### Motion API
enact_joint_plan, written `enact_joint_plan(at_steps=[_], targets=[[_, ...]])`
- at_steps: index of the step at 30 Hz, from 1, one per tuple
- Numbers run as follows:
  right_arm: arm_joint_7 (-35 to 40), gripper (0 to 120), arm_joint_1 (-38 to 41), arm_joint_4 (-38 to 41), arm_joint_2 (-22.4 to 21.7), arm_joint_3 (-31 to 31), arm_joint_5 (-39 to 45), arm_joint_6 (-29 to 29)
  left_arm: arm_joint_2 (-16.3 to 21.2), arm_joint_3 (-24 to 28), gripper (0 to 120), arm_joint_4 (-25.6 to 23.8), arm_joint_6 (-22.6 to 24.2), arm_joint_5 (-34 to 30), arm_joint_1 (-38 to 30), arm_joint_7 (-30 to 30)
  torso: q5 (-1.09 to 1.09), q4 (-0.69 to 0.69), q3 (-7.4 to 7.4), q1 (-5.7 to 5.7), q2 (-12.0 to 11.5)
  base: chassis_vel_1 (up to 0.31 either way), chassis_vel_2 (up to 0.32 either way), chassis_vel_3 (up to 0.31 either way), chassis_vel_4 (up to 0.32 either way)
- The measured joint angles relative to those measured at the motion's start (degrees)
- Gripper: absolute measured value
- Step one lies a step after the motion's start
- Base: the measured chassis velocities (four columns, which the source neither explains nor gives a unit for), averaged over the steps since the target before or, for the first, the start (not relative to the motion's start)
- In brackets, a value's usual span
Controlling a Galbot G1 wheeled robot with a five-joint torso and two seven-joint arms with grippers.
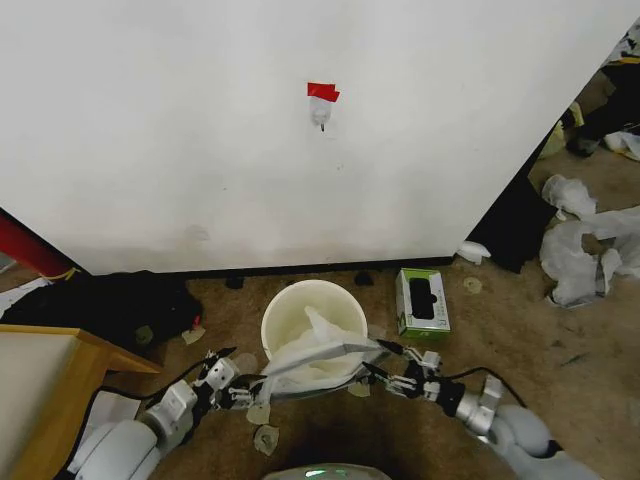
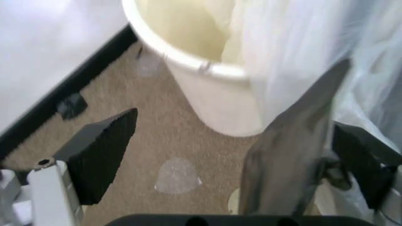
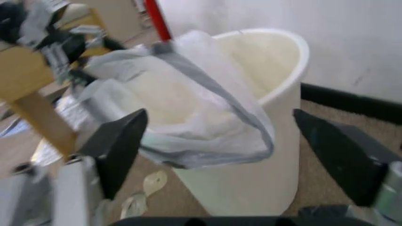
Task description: Place the garbage bag over the trash bin.
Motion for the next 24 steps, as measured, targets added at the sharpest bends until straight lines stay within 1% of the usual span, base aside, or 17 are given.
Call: enact_joint_plan(at_steps=[2,4,5,8,12,14,15,16,19,22,24], targets=[[-4.2,97,-0.6,1.3,-0.7,2.8,-0.1,-0.6,0.3,-0.3,100,-2.7,1.3,0.9,0.7,0.8,0.03,0.0,0.0,0.0,0.0,0.0,0.0,0.0,0.0],[-5.0,98,-0.7,1.6,-0.8,3.3,-0.2,-0.7,0.3,-0.3,100,-3.0,1.5,1.0,0.7,1.0,0.02,0.0,0.0,0.0,0.0,0.0,0.0,0.0,0.0],[-7.4,100,-1.0,2.8,-0.9,4.9,-0.4,-1.2,0.5,-0.5,100,-4.5,2.2,1.7,0.9,2.1,0.01,0.0,0.0,0.0,0.0,0.0,0.0,0.0,0.0],[-11.5,100,-1.4,5.6,-0.3,7.5,-0.7,-2.3,0.7,-0.8,100,-6.4,2.5,1.9,0.5,4.6,0.01,0.01,0.0,0.0,0.0,0.0,0.0,0.0,0.0],[-12.7,100,-1.5,8.0,0.1,8.3,-0.5,-3.0,1.1,-0.6,100,-5.7,2.5,1.8,-1.0,6.2,0.02,0.0,0.0,0.0,0.0,0.0,0.0,0.0,0.0],[-12.8,100,-1.5,8.7,0.1,8.3,-0.3,-3.2,1.1,-0.2,100,-4.4,2.0,1.8,-1.8,6.6,0.0,0.0,0.01,0.0,0.0,0.0,0.0,0.0,0.0],[-12.9,100,-1.2,9.3,0.1,8.2,-0.2,-3.4,0.9,0.3,100,-2.7,0.9,1.7,-2.9,6.9,0.0,0.0,0.01,0.0,0.0,0.0,0.0,0.0,0.0],[-12.9,100,-1.1,9.6,0.1,8.1,-0.1,-3.5,0.7,0.4,100,-2.0,0.2,1.4,-3.4,7.0,0.0,0.01,0.01,0.0,0.0,0.0,0.0,0.0,0.0],[-12.9,100,-0.9,9.9,0.0,8.1,0.2,-3.5,0.4,0.3,100,-1.7,-0.9,-0.4,-3.9,7.3,-0.01,0.01,0.01,0.0,0.0,0.0,0.0,0.0,0.0],[-12.0,100,-0.7,10.0,0.0,8.0,0.6,-3.3,-0.1,-0.5,100,-4.5,-1.8,-6.5,-5.0,8.0,0.0,0.01,0.01,0.0,0.0,0.0,0.0,0.0,0.0],[-9.5,100,-0.9,10.3,0.3,7.7,1.3,-2.6,-0.2,-0.7,100,-6.3,-1.0,-9.8,-5.9,8.1,0.01,0.0,0.01,0.0,0.0,0.0,0.0,0.0,0.0]])
